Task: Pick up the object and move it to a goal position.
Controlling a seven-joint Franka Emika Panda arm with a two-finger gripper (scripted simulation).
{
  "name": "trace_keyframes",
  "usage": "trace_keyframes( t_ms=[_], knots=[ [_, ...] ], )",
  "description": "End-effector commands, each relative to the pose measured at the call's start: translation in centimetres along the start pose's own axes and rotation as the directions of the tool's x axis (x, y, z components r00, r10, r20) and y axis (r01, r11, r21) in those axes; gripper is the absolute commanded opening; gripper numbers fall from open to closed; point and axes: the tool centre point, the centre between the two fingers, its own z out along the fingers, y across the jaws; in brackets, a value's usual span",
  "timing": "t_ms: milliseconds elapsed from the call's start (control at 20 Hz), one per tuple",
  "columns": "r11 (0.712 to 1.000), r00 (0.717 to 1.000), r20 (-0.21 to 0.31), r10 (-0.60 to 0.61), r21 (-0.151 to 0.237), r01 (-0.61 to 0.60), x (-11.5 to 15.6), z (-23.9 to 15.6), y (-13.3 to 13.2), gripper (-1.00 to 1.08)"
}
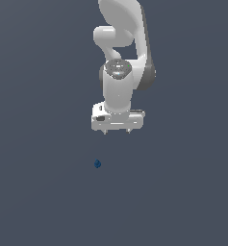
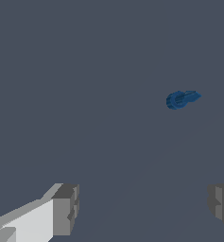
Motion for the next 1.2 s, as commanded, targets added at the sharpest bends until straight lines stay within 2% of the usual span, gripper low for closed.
trace_keyframes(
  t_ms=[0,550,850,1150],
  knots=[
    [1.0,1.0,0.0,0.0,0.0,0.0,0.0,0.0,0.0,1.0],
    [0.999,0.999,-0.024,-0.049,-0.024,0.048,0.7,-1.8,-1.5,1.0],
    [0.999,0.999,-0.022,-0.029,-0.021,0.029,1.2,-1.4,-0.9,1.0],
    [1.0,1.0,-0.019,0.023,-0.016,-0.024,2.9,-0.1,0.9,1.0]
  ],
)
